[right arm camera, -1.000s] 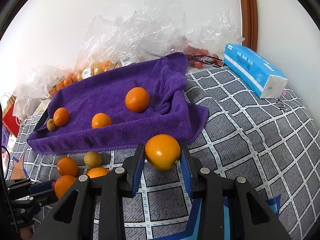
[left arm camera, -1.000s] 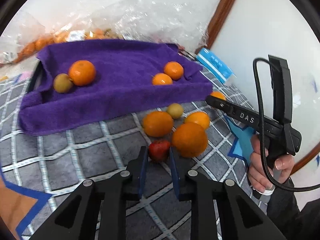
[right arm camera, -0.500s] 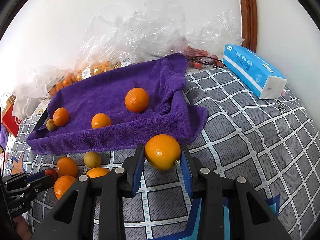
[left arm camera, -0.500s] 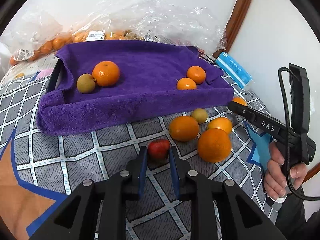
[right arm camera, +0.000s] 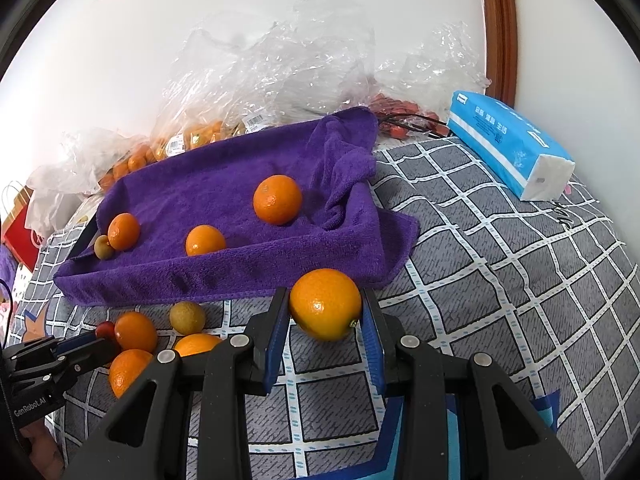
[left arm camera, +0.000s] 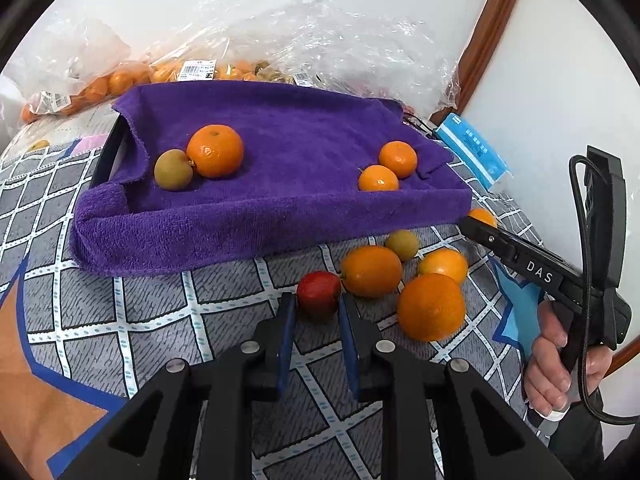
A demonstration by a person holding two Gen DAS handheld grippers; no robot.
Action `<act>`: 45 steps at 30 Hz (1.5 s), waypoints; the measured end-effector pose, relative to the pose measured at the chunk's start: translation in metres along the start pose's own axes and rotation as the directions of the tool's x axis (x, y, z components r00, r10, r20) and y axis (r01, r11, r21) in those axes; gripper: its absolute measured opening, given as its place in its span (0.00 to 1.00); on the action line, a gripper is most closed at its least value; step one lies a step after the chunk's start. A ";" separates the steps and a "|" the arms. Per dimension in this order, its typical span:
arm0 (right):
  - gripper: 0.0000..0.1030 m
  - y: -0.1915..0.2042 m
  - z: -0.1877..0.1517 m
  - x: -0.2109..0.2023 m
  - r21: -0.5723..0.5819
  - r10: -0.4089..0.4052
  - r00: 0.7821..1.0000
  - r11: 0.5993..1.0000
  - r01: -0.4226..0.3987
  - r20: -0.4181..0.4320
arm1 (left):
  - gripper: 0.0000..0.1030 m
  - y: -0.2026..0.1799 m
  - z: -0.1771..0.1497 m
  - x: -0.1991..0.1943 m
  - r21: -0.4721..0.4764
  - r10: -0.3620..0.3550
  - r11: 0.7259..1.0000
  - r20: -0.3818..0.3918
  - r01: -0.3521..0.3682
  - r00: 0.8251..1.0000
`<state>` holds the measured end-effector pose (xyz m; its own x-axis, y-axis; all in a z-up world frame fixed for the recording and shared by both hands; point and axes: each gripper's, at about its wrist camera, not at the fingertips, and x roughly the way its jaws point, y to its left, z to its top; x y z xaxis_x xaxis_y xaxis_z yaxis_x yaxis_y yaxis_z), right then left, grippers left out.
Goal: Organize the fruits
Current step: 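Close the left gripper on the small red fruit and lift it while the right holds the orange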
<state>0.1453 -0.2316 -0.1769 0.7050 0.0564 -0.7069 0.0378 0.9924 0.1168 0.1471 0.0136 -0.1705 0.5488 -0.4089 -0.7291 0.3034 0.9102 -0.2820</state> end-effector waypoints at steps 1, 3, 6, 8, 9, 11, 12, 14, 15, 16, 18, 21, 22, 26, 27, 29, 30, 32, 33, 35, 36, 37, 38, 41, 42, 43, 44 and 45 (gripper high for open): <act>0.34 -0.001 0.000 0.000 0.003 0.000 1.000 1.000 0.000 -0.002 | 0.20 0.000 0.000 0.000 0.001 0.000 1.000 -0.001 0.000 1.000; 0.34 -0.001 0.000 0.000 0.005 0.001 1.000 1.000 -0.001 -0.002 | 0.21 -0.002 -0.001 0.000 0.012 0.003 1.000 -0.004 -0.003 1.000; 0.34 -0.001 0.000 0.001 0.004 0.001 1.000 1.000 -0.001 -0.002 | 0.27 -0.006 -0.001 0.000 0.030 0.002 1.000 -0.006 -0.002 1.000; 0.34 -0.001 0.000 0.001 0.003 0.001 1.000 1.000 -0.001 -0.001 | 0.29 -0.007 -0.001 0.000 0.036 0.006 0.999 -0.006 -0.006 1.000; 0.34 0.000 -0.001 0.000 0.000 0.001 1.000 1.000 -0.001 -0.001 | 0.29 -0.007 0.000 0.000 0.036 0.012 0.999 -0.005 -0.011 1.000; 0.34 0.001 -0.001 0.000 -0.005 0.001 1.000 1.000 -0.001 0.002 | 0.30 -0.006 0.000 0.000 0.029 0.012 1.000 -0.004 -0.012 1.000; 0.34 0.001 -0.001 -0.001 -0.007 0.001 1.000 1.000 -0.001 0.002 | 0.30 -0.005 0.001 0.000 0.022 0.014 1.000 -0.004 -0.014 1.000; 0.34 0.001 -0.001 0.000 -0.006 0.002 1.000 1.000 -0.002 0.001 | 0.30 -0.003 0.003 0.001 0.010 0.013 1.000 -0.005 -0.013 1.000; 0.34 0.001 -0.001 0.000 -0.005 0.003 1.000 1.000 -0.003 0.000 | 0.30 -0.003 0.005 0.002 0.006 0.013 1.000 -0.008 -0.013 1.000; 0.34 0.001 -0.001 0.000 -0.004 0.002 1.000 1.000 -0.002 -0.001 | 0.30 -0.003 0.006 0.003 0.007 0.018 1.000 -0.010 -0.018 1.000; 0.34 0.001 -0.001 -0.001 -0.004 0.003 1.000 1.000 -0.003 0.000 | 0.30 -0.006 0.009 0.006 0.019 0.035 0.999 -0.013 -0.034 0.999; 0.34 0.001 -0.001 0.000 -0.004 0.002 1.000 1.000 -0.002 -0.001 | 0.30 -0.008 0.009 0.009 0.027 0.044 0.999 -0.003 -0.044 0.999; 0.34 0.001 -0.001 -0.001 -0.004 0.002 1.000 1.000 -0.002 0.000 | 0.27 -0.007 0.009 0.009 0.025 0.041 0.999 0.002 -0.041 0.999; 0.34 0.000 -0.001 -0.001 -0.005 0.005 1.000 1.000 -0.005 0.004 | 0.25 -0.002 0.008 0.004 0.002 -0.013 1.000 0.019 0.013 1.000; 0.34 0.000 -0.001 -0.002 -0.006 0.005 1.000 1.000 -0.005 0.005 | 0.25 -0.001 0.007 0.001 -0.005 -0.024 1.000 0.035 0.024 0.999; 0.34 0.001 -0.001 -0.004 -0.008 0.007 1.000 1.000 -0.007 0.014 | 0.25 0.001 0.005 -0.004 -0.014 -0.040 0.999 0.057 0.041 0.998; 0.34 0.002 -0.001 -0.006 -0.011 0.011 1.000 1.000 -0.011 0.021 | 0.25 0.001 0.005 -0.006 -0.018 -0.044 0.999 0.064 0.045 0.997; 0.34 0.005 -0.003 -0.012 -0.025 0.028 0.998 0.999 -0.027 0.048 | 0.25 0.002 0.003 -0.009 -0.024 -0.051 0.998 0.083 0.053 0.995; 0.34 0.007 -0.003 -0.014 -0.034 0.032 0.998 0.999 -0.030 0.055 | 0.25 0.002 0.003 -0.011 -0.023 -0.052 0.998 0.092 0.054 0.994; 0.34 0.011 -0.003 -0.015 -0.057 0.037 0.998 0.998 -0.034 0.059 | 0.25 0.000 0.003 -0.014 -0.020 -0.050 0.998 0.107 0.053 0.993; 0.34 0.012 -0.003 -0.015 -0.063 0.038 0.998 0.997 -0.034 0.058 | 0.25 0.000 0.003 -0.015 -0.020 -0.048 0.999 0.114 0.051 0.992; 0.34 0.013 -0.003 -0.015 -0.066 0.040 0.997 0.997 -0.036 0.059 | 0.25 0.000 0.002 -0.017 -0.020 -0.048 0.999 0.121 0.051 0.991; 0.34 0.013 -0.003 -0.016 -0.066 0.046 0.997 0.997 -0.042 0.062 | 0.25 0.000 0.002 -0.018 -0.021 -0.048 0.998 0.126 0.051 0.991; 0.34 0.012 -0.003 -0.016 -0.053 0.057 0.996 0.997 -0.053 0.063 | 0.25 0.001 0.002 -0.021 -0.026 -0.045 0.998 0.140 0.049 0.989; 0.34 0.011 -0.003 -0.016 -0.050 0.058 0.996 0.997 -0.054 0.063 | 0.25 0.001 0.002 -0.022 -0.026 -0.042 0.999 0.146 0.046 0.988; 0.34 0.011 -0.003 -0.016 -0.047 0.058 0.996 0.997 -0.055 0.066 | 0.25 0.002 0.002 -0.023 -0.026 -0.040 0.999 0.152 0.045 0.987; 0.34 0.010 -0.002 -0.017 -0.044 0.057 0.996 0.998 -0.054 0.071 | 0.25 0.002 0.002 -0.024 -0.025 -0.038 0.999 0.159 0.043 0.987; 0.34 0.010 -0.002 -0.018 -0.044 0.058 0.995 0.998 -0.055 0.076 | 0.25 0.002 0.002 -0.025 -0.024 -0.036 0.999 0.165 0.041 0.986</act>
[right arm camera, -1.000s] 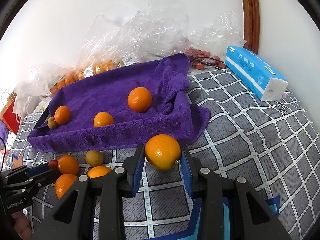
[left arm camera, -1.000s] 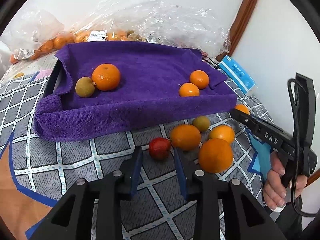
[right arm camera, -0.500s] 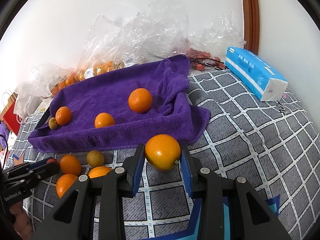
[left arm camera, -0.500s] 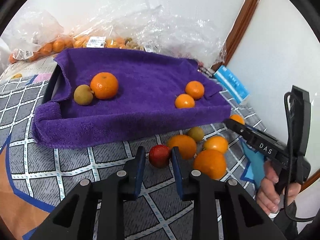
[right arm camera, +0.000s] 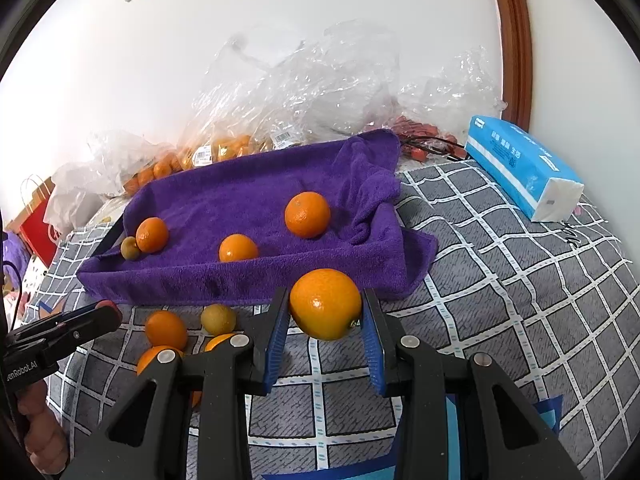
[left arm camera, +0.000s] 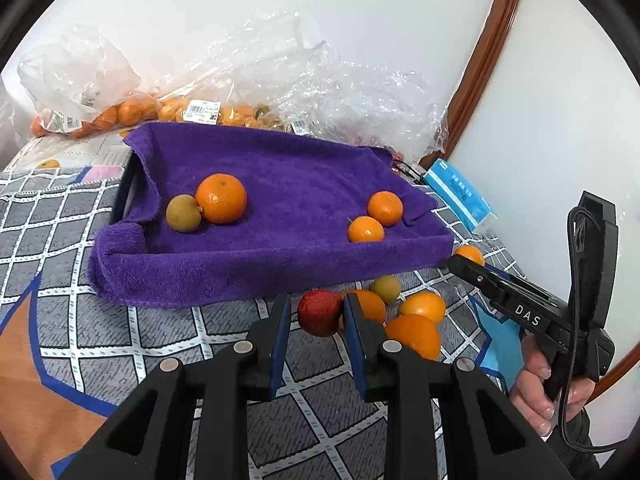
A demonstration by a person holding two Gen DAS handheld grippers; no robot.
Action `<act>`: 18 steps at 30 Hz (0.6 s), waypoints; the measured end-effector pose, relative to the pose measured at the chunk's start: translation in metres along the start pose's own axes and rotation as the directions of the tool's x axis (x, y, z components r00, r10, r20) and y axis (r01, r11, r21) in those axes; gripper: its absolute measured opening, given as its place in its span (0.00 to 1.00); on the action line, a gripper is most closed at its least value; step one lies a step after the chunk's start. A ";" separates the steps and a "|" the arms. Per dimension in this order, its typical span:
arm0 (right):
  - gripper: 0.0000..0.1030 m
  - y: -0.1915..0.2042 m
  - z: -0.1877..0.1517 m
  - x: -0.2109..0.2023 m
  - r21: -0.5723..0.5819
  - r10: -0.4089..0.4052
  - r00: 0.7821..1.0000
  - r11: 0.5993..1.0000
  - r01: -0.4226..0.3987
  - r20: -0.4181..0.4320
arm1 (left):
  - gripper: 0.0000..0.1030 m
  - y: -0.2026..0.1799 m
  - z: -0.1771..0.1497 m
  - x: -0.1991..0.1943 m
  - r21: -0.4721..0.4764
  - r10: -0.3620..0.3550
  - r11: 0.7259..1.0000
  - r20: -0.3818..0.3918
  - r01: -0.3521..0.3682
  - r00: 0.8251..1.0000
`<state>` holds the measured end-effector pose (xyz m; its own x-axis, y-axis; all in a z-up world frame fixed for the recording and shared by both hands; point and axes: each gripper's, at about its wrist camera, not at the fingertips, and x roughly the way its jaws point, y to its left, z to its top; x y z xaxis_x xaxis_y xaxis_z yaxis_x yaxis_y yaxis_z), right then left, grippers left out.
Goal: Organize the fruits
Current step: 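Close the left gripper on the small red fruit and lift it while the right holds the orange, then carry the red fruit with the left tool while the right tool lowers the orange over the towel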
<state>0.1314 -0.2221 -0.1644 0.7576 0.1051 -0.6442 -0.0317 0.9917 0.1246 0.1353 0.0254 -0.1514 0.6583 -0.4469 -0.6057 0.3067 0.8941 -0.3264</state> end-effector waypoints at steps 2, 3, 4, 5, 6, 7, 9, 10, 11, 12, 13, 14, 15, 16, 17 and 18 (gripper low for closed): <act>0.34 0.000 0.001 -0.003 0.004 0.018 1.000 1.000 -0.018 0.012 | 0.25 0.001 0.000 -0.003 0.004 0.007 1.000 0.012 -0.007 1.000; 0.34 0.001 0.002 -0.004 0.005 0.025 1.000 1.000 -0.025 0.016 | 0.25 0.001 0.000 -0.004 0.006 0.007 1.000 0.018 -0.007 1.000; 0.34 0.001 0.004 -0.006 0.011 0.038 0.999 0.999 -0.039 0.021 | 0.25 0.001 0.000 -0.005 0.008 0.008 1.000 0.026 -0.008 1.000; 0.34 0.001 0.005 -0.007 0.018 0.045 0.999 0.999 -0.046 0.022 | 0.25 0.001 0.000 -0.006 0.009 0.011 1.000 0.032 -0.011 0.999; 0.34 0.000 0.007 -0.008 0.029 0.057 0.998 0.998 -0.057 0.020 | 0.25 0.001 0.000 -0.007 0.009 0.012 1.000 0.038 -0.013 0.999; 0.34 0.000 0.008 -0.008 0.034 0.062 0.998 0.997 -0.063 0.019 | 0.25 0.002 0.001 -0.007 0.006 0.014 1.000 0.039 -0.014 0.999; 0.34 0.000 0.011 -0.012 0.038 0.059 0.998 0.997 -0.060 0.024 | 0.25 0.004 0.002 -0.009 -0.009 0.017 1.000 0.041 -0.017 0.999; 0.34 -0.001 0.013 -0.013 0.039 0.059 0.998 0.997 -0.060 0.024 | 0.25 0.005 0.002 -0.010 -0.014 0.015 1.000 0.042 -0.014 0.999; 0.34 -0.001 0.015 -0.014 0.041 0.060 0.998 0.997 -0.061 0.023 | 0.25 0.006 0.003 -0.012 -0.014 0.020 1.000 0.047 -0.019 0.999; 0.34 -0.002 0.017 -0.016 0.047 0.065 0.998 0.997 -0.066 0.022 | 0.25 0.006 0.003 -0.014 -0.011 0.027 1.000 0.054 -0.026 0.998; 0.34 -0.003 0.020 -0.018 0.056 0.076 0.997 0.995 -0.077 0.023 | 0.25 0.006 0.004 -0.016 -0.009 0.033 0.999 0.064 -0.032 0.997; 0.34 -0.004 0.023 -0.020 0.060 0.083 0.996 0.995 -0.084 0.023 | 0.25 0.006 0.005 -0.018 -0.013 0.032 0.999 0.065 -0.031 0.997; 0.34 -0.004 0.025 -0.021 0.060 0.083 0.996 0.995 -0.084 0.024 | 0.25 0.008 0.006 -0.020 -0.026 0.023 0.999 0.062 -0.022 0.998; 0.34 -0.004 0.027 -0.023 0.056 0.075 0.997 0.995 -0.077 0.028 | 0.25 0.009 0.007 -0.021 -0.036 0.016 0.999 0.060 -0.014 0.998; 0.34 -0.004 0.031 -0.026 0.046 0.063 0.997 0.997 -0.065 0.037 | 0.25 0.009 0.009 -0.024 -0.042 0.011 0.999 0.060 -0.008 0.998; 0.34 -0.003 0.033 -0.027 0.040 0.060 0.997 0.997 -0.062 0.042 | 0.25 0.009 0.010 -0.026 -0.041 0.012 0.999 0.062 -0.010 0.998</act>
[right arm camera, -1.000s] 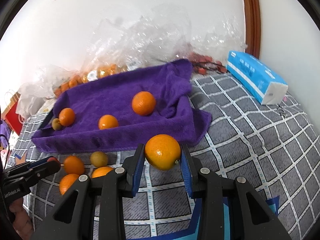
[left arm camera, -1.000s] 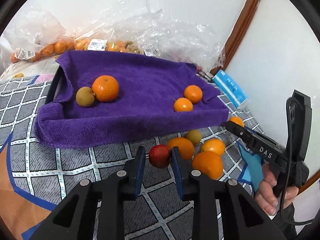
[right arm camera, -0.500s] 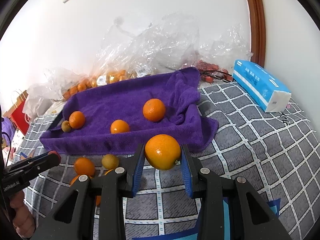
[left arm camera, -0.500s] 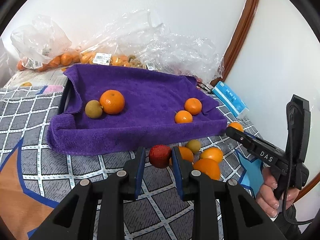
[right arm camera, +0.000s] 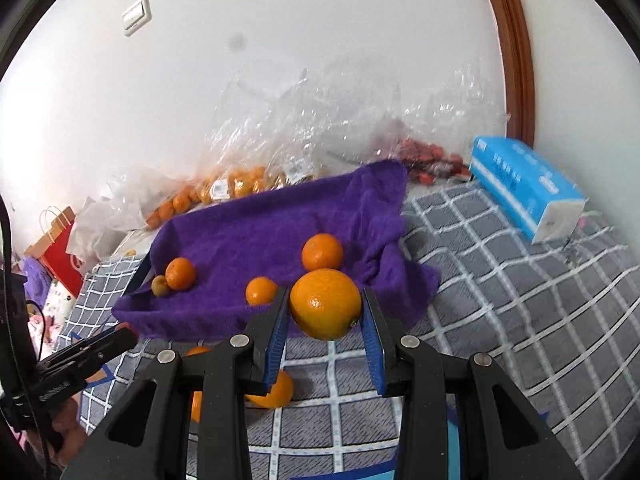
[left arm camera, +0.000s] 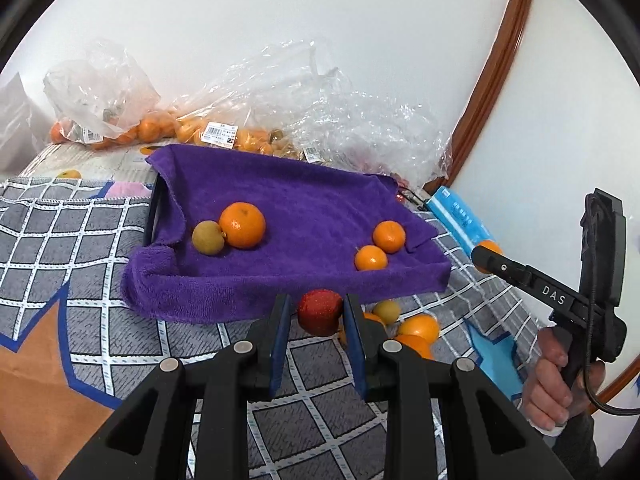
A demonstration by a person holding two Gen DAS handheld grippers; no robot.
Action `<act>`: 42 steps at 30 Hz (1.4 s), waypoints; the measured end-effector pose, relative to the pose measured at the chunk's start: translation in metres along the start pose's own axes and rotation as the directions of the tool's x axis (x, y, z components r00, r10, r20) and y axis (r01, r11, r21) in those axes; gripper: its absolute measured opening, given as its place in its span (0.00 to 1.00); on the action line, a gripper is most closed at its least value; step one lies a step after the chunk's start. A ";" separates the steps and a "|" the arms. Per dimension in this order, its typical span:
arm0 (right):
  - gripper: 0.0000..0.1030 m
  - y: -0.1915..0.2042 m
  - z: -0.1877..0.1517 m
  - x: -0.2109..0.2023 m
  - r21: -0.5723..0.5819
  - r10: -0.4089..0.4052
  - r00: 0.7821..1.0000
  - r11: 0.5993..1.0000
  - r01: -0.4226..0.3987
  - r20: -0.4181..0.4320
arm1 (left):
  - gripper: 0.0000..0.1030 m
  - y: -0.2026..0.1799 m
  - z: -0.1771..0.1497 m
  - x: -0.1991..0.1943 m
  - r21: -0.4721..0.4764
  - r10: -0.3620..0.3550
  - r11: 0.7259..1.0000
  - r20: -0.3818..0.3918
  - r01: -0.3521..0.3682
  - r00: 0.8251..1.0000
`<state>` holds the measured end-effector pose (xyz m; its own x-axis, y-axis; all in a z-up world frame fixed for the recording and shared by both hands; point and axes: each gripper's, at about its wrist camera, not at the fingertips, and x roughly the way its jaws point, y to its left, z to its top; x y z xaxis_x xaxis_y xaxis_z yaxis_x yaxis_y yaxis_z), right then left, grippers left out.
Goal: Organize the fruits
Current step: 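Carry the red fruit with the left tool while the right tool lowers the orange over the towel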
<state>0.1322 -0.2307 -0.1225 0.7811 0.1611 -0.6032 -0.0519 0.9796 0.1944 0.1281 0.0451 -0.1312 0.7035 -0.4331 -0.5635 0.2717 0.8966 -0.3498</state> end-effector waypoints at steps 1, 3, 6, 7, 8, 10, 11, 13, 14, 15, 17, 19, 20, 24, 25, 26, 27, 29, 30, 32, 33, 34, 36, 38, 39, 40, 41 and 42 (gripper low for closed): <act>0.34 0.000 0.003 -0.001 -0.004 0.002 1.000 1.000 -0.002 0.005 | 0.25 -0.001 0.002 -0.003 0.009 0.008 1.000 0.005 -0.008 1.000; 0.34 0.000 0.009 -0.005 -0.002 0.019 1.000 1.000 -0.019 0.016 | 0.25 -0.002 0.006 -0.009 0.024 0.020 1.000 0.015 -0.020 1.000; 0.34 0.001 0.018 -0.008 -0.005 0.038 0.999 0.999 -0.038 0.034 | 0.25 0.000 0.016 -0.016 0.012 0.010 1.000 0.029 -0.011 1.000; 0.34 0.001 0.020 -0.009 -0.007 0.041 0.998 0.999 -0.040 0.040 | 0.25 0.000 0.020 -0.017 0.007 0.014 1.000 0.030 -0.014 0.999; 0.34 0.002 0.023 -0.011 -0.011 0.044 0.998 0.999 -0.043 0.049 | 0.25 0.001 0.023 -0.019 0.005 0.020 1.000 0.033 -0.020 0.999; 0.34 0.002 0.027 -0.013 -0.017 0.048 0.997 0.999 -0.048 0.058 | 0.25 0.001 0.030 -0.022 0.010 0.029 1.000 0.049 -0.030 0.998; 0.34 0.003 0.030 -0.014 -0.021 0.053 0.997 0.998 -0.051 0.064 | 0.25 0.000 0.032 -0.024 0.013 0.033 0.999 0.057 -0.034 0.998; 0.34 0.004 0.033 -0.017 -0.029 0.055 0.996 0.998 -0.053 0.072 | 0.25 0.000 0.037 -0.027 0.013 0.036 0.999 0.066 -0.037 0.997; 0.34 0.005 0.035 -0.018 -0.036 0.054 0.996 0.998 -0.051 0.077 | 0.25 0.000 0.040 -0.028 0.008 0.036 0.999 0.069 -0.036 0.997; 0.34 0.006 0.037 -0.019 -0.043 0.054 0.995 0.998 -0.051 0.081 | 0.25 0.000 0.043 -0.028 0.007 0.033 0.999 0.070 -0.033 0.997; 0.34 0.007 0.040 -0.020 -0.052 0.057 0.995 0.997 -0.053 0.087 | 0.25 -0.001 0.045 -0.028 0.014 0.031 0.999 0.070 -0.032 0.997; 0.34 0.008 0.041 -0.019 -0.059 0.059 0.994 0.997 -0.054 0.090 | 0.25 -0.004 0.049 -0.028 0.029 0.041 0.999 0.077 -0.043 0.996; 0.34 0.009 0.042 -0.019 -0.061 0.059 0.994 0.997 -0.054 0.089 | 0.25 -0.005 0.050 -0.028 0.034 0.044 0.998 0.078 -0.047 0.996; 0.34 0.009 0.045 -0.017 -0.060 0.066 0.994 0.996 -0.061 0.087 | 0.25 -0.007 0.055 -0.028 0.041 0.051 0.998 0.077 -0.054 0.996; 0.34 0.008 0.046 -0.016 -0.059 0.067 0.994 0.996 -0.062 0.087 | 0.25 -0.007 0.056 -0.027 0.042 0.053 0.998 0.079 -0.056 0.995; 0.34 0.008 0.047 -0.016 -0.057 0.068 0.994 0.996 -0.063 0.089 | 0.25 -0.007 0.058 -0.027 0.041 0.056 0.997 0.081 -0.060 0.995; 0.34 0.008 0.049 -0.016 -0.057 0.068 0.994 0.996 -0.063 0.091 | 0.25 -0.007 0.059 -0.026 0.038 0.057 0.997 0.082 -0.060 0.995; 0.34 0.008 0.051 -0.016 -0.057 0.068 0.993 0.996 -0.062 0.095 | 0.25 -0.006 0.062 -0.025 0.031 0.057 0.998 0.082 -0.060 0.995; 0.34 0.009 0.053 -0.016 -0.059 0.068 0.993 0.996 -0.062 0.098 | 0.25 -0.005 0.064 -0.024 0.030 0.058 0.998 0.084 -0.061 0.995; 0.34 0.010 0.056 -0.016 -0.064 0.065 0.992 0.996 -0.058 0.105 | 0.25 -0.005 0.067 -0.023 0.030 0.065 0.997 0.087 -0.067 0.994; 0.34 0.010 0.057 -0.016 -0.066 0.064 0.992 0.996 -0.057 0.108 | 0.25 -0.004 0.068 -0.022 0.029 0.068 0.997 0.087 -0.070 0.994; 0.34 0.011 0.058 -0.016 -0.067 0.063 0.992 0.996 -0.056 0.110 | 0.25 -0.004 0.070 -0.020 0.026 0.069 0.997 0.086 -0.071 0.994; 0.34 0.013 0.062 -0.014 -0.066 0.068 0.991 0.996 -0.061 0.111 | 0.25 -0.002 0.073 -0.018 0.022 0.072 0.997 0.082 -0.074 0.994; 0.34 0.014 0.065 -0.012 -0.066 0.072 0.991 0.996 -0.065 0.113 | 0.25 0.000 0.076 -0.016 0.022 0.076 0.997 0.084 -0.078 0.994; 0.34 0.015 0.066 -0.011 -0.067 0.074 0.991 0.996 -0.066 0.113 | 0.25 0.000 0.078 -0.015 0.023 0.080 0.996 0.086 -0.082 0.993; 0.34 0.016 0.067 -0.009 -0.068 0.075 0.991 0.995 -0.068 0.113 | 0.25 0.001 0.079 -0.014 0.022 0.085 0.996 0.086 -0.087 0.993; 0.34 0.018 0.069 -0.008 -0.068 0.077 0.991 0.995 -0.069 0.112 | 0.25 0.001 0.081 -0.012 0.021 0.089 0.996 0.086 -0.091 0.992; 0.34 0.018 0.070 -0.005 -0.069 0.078 0.991 0.995 -0.071 0.111 | 0.25 0.002 0.083 -0.011 0.019 0.091 0.996 0.085 -0.092 0.992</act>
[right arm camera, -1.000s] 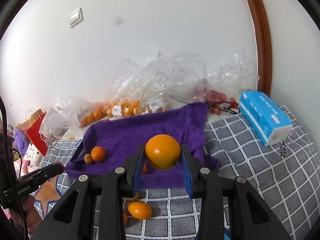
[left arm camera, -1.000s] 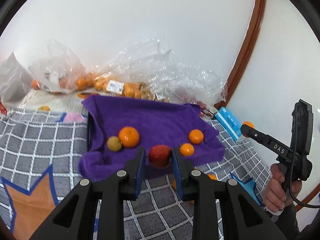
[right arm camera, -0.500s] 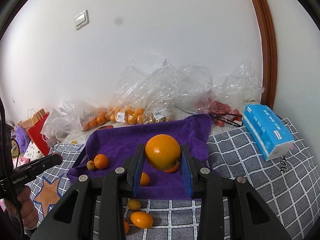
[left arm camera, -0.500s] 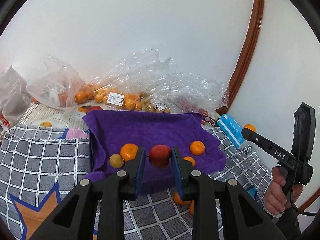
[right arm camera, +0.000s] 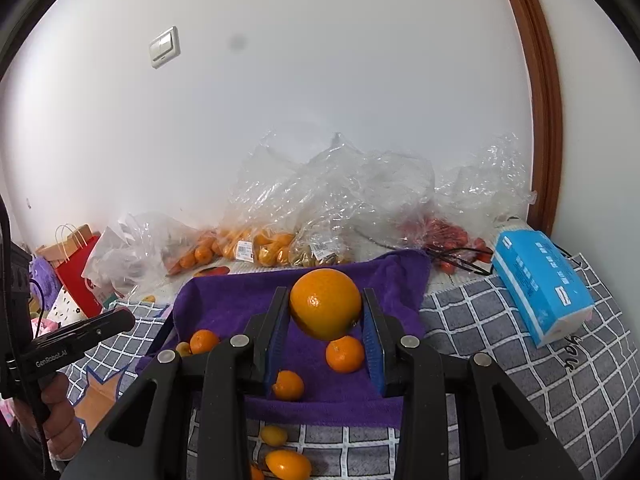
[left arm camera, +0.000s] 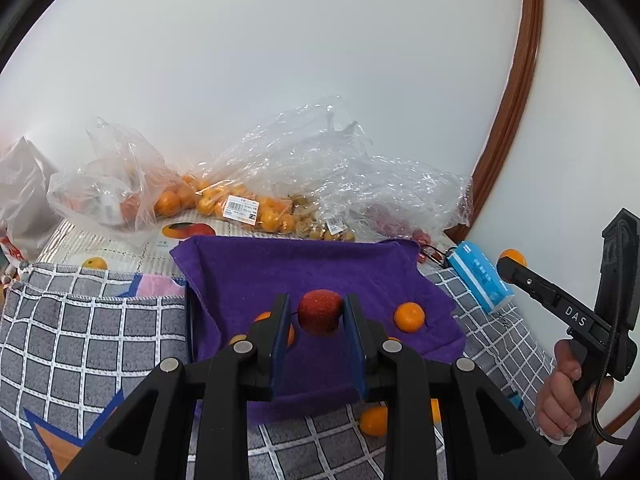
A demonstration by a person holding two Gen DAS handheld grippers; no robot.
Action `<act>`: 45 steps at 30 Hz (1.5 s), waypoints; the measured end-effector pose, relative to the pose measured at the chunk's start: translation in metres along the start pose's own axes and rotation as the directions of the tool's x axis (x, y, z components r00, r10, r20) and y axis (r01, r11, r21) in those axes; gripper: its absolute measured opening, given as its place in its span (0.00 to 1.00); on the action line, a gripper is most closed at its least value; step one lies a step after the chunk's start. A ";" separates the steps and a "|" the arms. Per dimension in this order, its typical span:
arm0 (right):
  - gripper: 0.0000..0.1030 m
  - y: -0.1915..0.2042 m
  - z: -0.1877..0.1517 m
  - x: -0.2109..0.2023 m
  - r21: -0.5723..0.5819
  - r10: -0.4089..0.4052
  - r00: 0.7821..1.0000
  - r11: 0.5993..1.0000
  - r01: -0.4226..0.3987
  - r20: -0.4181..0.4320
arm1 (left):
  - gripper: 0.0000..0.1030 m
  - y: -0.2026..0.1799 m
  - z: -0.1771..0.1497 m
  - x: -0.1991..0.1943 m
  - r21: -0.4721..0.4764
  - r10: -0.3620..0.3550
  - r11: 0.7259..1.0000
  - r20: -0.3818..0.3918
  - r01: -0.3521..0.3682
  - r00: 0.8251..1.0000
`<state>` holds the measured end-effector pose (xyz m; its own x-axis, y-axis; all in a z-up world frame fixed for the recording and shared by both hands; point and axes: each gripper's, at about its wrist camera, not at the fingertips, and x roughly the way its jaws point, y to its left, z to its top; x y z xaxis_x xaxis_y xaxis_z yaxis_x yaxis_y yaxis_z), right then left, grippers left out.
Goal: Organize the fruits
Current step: 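Carry the red fruit with the left tool while the right tool lowers the orange over the towel, then open the left gripper to release the red fruit while the right gripper releases the orange onto the towel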
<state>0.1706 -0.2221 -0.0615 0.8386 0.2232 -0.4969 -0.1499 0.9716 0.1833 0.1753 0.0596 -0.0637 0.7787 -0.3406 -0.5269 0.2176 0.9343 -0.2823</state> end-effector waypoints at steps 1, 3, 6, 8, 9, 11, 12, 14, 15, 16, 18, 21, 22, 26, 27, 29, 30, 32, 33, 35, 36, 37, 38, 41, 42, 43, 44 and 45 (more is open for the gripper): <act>0.34 0.001 0.001 0.003 -0.003 0.002 1.000 1.000 -0.002 -0.001 | 0.25 0.001 0.002 0.002 -0.004 -0.001 1.000 0.000 0.001 1.000; 0.34 0.002 0.003 0.006 -0.007 0.003 1.000 1.000 -0.003 0.001 | 0.25 0.004 0.005 0.006 -0.009 0.004 1.000 -0.001 -0.004 1.000; 0.34 0.004 0.006 0.013 -0.013 0.001 1.000 1.000 -0.001 0.001 | 0.25 0.007 0.008 0.012 -0.017 0.008 1.000 -0.001 -0.008 1.000; 0.34 0.004 0.008 0.018 -0.016 0.000 1.000 1.000 0.000 -0.001 | 0.25 0.009 0.011 0.016 -0.022 0.017 1.000 0.002 -0.017 1.000; 0.34 0.003 0.009 0.021 -0.016 0.000 1.000 1.000 0.000 -0.004 | 0.25 0.011 0.013 0.018 -0.026 0.020 0.999 0.005 -0.019 1.000; 0.34 0.002 0.011 0.027 -0.016 -0.001 1.000 1.000 0.001 -0.008 | 0.25 0.015 0.016 0.021 -0.038 0.019 0.999 0.008 -0.018 1.000; 0.34 0.002 0.011 0.030 -0.017 -0.002 1.000 1.000 0.002 -0.009 | 0.25 0.016 0.017 0.023 -0.044 0.019 0.999 0.009 -0.018 1.000; 0.34 0.002 0.013 0.036 -0.019 -0.005 1.000 1.000 0.005 -0.012 | 0.25 0.020 0.019 0.027 -0.050 0.025 0.998 0.005 -0.025 1.000; 0.34 0.001 0.014 0.037 -0.018 -0.006 1.000 1.000 0.006 -0.013 | 0.25 0.021 0.020 0.030 -0.049 0.032 0.998 0.003 -0.032 0.999; 0.34 0.000 0.015 0.040 -0.018 -0.005 1.000 1.000 0.005 -0.015 | 0.25 0.023 0.020 0.032 -0.047 0.040 0.998 0.000 -0.040 0.999; 0.34 -0.001 0.016 0.044 -0.020 -0.006 1.000 1.000 0.006 -0.016 | 0.25 0.027 0.021 0.037 -0.049 0.053 0.997 -0.005 -0.054 0.999; 0.34 -0.003 0.016 0.054 -0.022 -0.012 1.000 1.000 0.011 -0.027 | 0.25 0.034 0.023 0.043 -0.066 0.056 0.996 -0.011 -0.056 0.998; 0.34 -0.004 0.016 0.057 -0.022 -0.012 0.999 1.000 0.011 -0.032 | 0.25 0.036 0.024 0.045 -0.073 0.056 0.996 -0.014 -0.056 0.998; 0.34 -0.010 0.013 0.074 -0.015 -0.016 0.998 1.000 0.015 -0.057 | 0.25 0.041 0.027 0.056 -0.084 0.063 0.994 -0.029 -0.065 0.998; 0.34 -0.011 0.012 0.076 -0.014 -0.016 0.998 1.000 0.016 -0.061 | 0.25 0.042 0.028 0.059 -0.083 0.066 0.994 -0.034 -0.069 0.997; 0.34 -0.015 0.009 0.085 -0.013 -0.021 0.997 1.000 0.020 -0.077 | 0.25 0.044 0.027 0.066 -0.082 0.074 0.994 -0.044 -0.078 0.996; 0.34 -0.016 0.007 0.089 -0.012 -0.021 0.996 1.000 0.020 -0.084 | 0.25 0.045 0.026 0.070 -0.082 0.077 0.993 -0.050 -0.081 0.996; 0.34 -0.020 0.003 0.098 -0.010 -0.023 0.994 1.000 0.022 -0.103 | 0.25 0.048 0.024 0.079 -0.087 0.079 0.993 -0.068 -0.085 0.995; 0.34 -0.021 0.001 0.102 -0.010 -0.026 0.993 1.000 0.025 -0.113 | 0.25 0.050 0.022 0.083 -0.091 0.080 0.992 -0.075 -0.087 0.994; 0.34 -0.024 -0.003 0.112 -0.009 -0.035 0.990 0.999 0.034 -0.140 | 0.25 0.055 0.017 0.092 -0.095 0.083 0.991 -0.100 -0.093 0.991; 0.34 -0.026 -0.006 0.118 -0.006 -0.040 0.987 0.999 0.040 -0.154 | 0.25 0.057 0.015 0.096 -0.097 0.088 0.990 -0.112 -0.099 0.990; 0.34 -0.027 -0.007 0.121 -0.004 -0.043 0.986 0.999 0.043 -0.161 | 0.25 0.058 0.013 0.098 -0.098 0.087 0.990 -0.117 -0.098 0.989; 0.34 -0.029 -0.009 0.125 0.001 -0.048 0.984 0.999 0.049 -0.169 | 0.25 0.058 0.011 0.100 -0.099 0.081 0.991 -0.125 -0.094 0.989; 0.34 -0.034 -0.015 0.137 0.018 -0.056 0.977 0.998 0.061 -0.204 | 0.25 0.060 0.006 0.107 -0.096 0.073 0.991 -0.154 -0.088 0.985; 0.34 -0.034 -0.017 0.140 0.019 -0.057 0.976 0.998 0.063 -0.211 | 0.25 0.061 0.003 0.110 -0.099 0.069 0.991 -0.168 -0.087 0.983; 0.34 -0.035 -0.019 0.143 0.019 -0.060 0.974 0.998 0.066 -0.219 | 0.25 0.062 0.002 0.112 -0.100 0.066 0.991 -0.177 -0.085 0.982; 0.34 -0.036 -0.021 0.145 0.018 -0.064 0.972 0.997 0.069 -0.226 | 0.25 0.062 0.000 0.114 -0.100 0.063 0.992 -0.185 -0.083 0.981; 0.34 -0.037 -0.023 0.147 0.014 -0.067 0.970 0.997 0.072 -0.233 | 0.25 0.063 -0.002 0.115 -0.101 0.063 0.991 -0.192 -0.084 0.979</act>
<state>0.2874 -0.2231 -0.1612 0.7014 0.1699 -0.6923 -0.0815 0.9839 0.1589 0.2779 0.0790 -0.1436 0.6632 -0.2947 -0.6880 0.0913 0.9442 -0.3164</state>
